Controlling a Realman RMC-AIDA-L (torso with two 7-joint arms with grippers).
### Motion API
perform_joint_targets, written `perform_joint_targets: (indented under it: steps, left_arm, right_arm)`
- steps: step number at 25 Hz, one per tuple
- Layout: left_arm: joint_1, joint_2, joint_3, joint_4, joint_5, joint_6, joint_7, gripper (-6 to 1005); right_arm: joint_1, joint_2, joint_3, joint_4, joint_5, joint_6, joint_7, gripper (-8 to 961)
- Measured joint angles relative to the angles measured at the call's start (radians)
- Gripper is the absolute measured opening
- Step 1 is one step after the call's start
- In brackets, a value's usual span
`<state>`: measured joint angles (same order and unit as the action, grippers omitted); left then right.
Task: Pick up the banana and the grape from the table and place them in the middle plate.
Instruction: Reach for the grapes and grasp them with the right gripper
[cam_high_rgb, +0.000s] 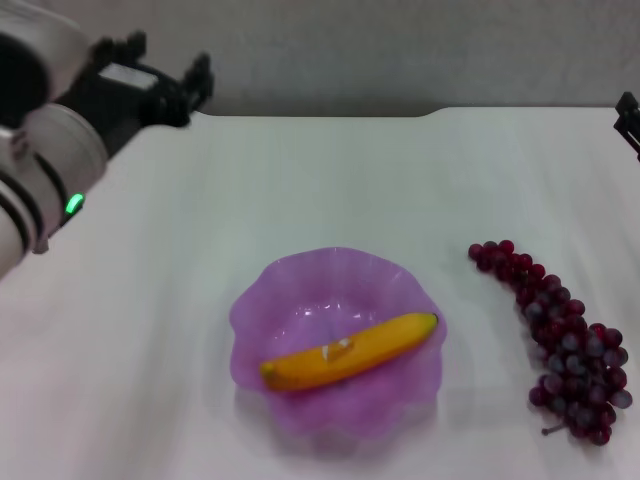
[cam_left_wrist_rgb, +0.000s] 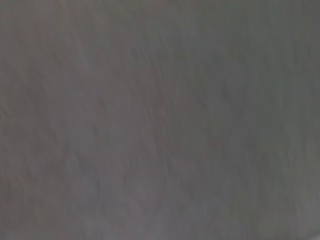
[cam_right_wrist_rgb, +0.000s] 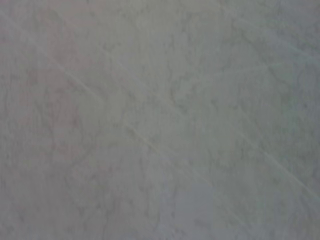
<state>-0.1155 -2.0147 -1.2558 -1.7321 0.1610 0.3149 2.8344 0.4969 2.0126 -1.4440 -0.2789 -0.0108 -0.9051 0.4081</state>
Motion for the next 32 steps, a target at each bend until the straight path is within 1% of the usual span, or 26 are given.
perform_joint_targets:
  steps: [2,3,6,9,11,12,13,14,15,17,21,25,28,30,32]
  left_arm:
    - [-0.002,-0.009,-0.056,0.104,-0.057,-0.193,-0.014,666]
    - [-0.006,-0.01,-0.078,0.148,-0.085,-0.255,-0.022,665]
    - [-0.025,-0.005,-0.135,0.304,-0.177,-0.467,-0.045,664]
    - [-0.038,-0.004,-0.179,0.474,-0.192,-0.696,-0.053,664]
    - [-0.051,-0.008,-0.209,0.561,-0.189,-0.807,-0.052,664]
    - [-0.066,-0.01,-0.227,0.609,-0.187,-0.837,-0.051,664]
    - [-0.084,-0.01,-0.243,0.654,-0.185,-0.857,-0.051,664]
    - [-0.123,0.0,-0.258,0.738,-0.185,-0.865,-0.056,664]
    - [-0.123,0.0,-0.258,0.738,-0.185,-0.865,-0.056,664]
    - [-0.144,0.008,-0.266,0.789,-0.183,-0.875,-0.059,664]
    - [-0.148,0.011,-0.278,0.807,-0.146,-0.877,-0.066,664]
    - [-0.143,0.004,-0.283,0.808,-0.109,-0.855,-0.066,664]
    - [-0.139,0.003,-0.284,0.809,-0.087,-0.805,-0.063,664]
    - [-0.14,0.005,-0.284,0.806,-0.08,-0.772,-0.065,664]
    - [-0.142,0.008,-0.284,0.802,-0.079,-0.752,-0.068,664]
  right_arm:
    - [0.0,0.0,0.0,0.0,0.0,-0.012,0.0,877]
    - [-0.001,0.0,0.0,0.0,0.0,-0.017,0.0,877]
    - [-0.001,0.002,0.0,0.0,0.0,-0.033,0.0,876]
    - [-0.002,0.002,-0.005,0.0,0.0,-0.049,-0.006,876]
    - [-0.001,0.002,-0.006,0.0,-0.001,-0.052,-0.009,876]
    - [0.001,0.002,-0.006,0.0,-0.001,-0.052,-0.009,876]
    - [0.002,0.001,-0.006,0.001,-0.001,-0.053,-0.009,876]
    - [0.004,0.001,-0.007,0.001,-0.001,-0.053,-0.01,877]
    - [0.004,0.001,-0.007,0.001,-0.001,-0.053,-0.01,877]
    - [0.005,0.001,-0.007,0.001,-0.001,-0.053,-0.011,877]
    - [0.006,0.002,-0.011,0.0,-0.008,-0.057,-0.019,877]
    - [0.006,0.005,-0.03,-0.011,-0.015,-0.036,-0.058,877]
    - [-0.004,0.0,-0.085,-0.066,-0.045,0.046,-0.005,877]
    - [-0.022,-0.007,-0.119,-0.147,-0.098,0.147,0.056,876]
    - [-0.055,-0.012,-0.133,-0.281,-0.205,0.284,0.13,876]
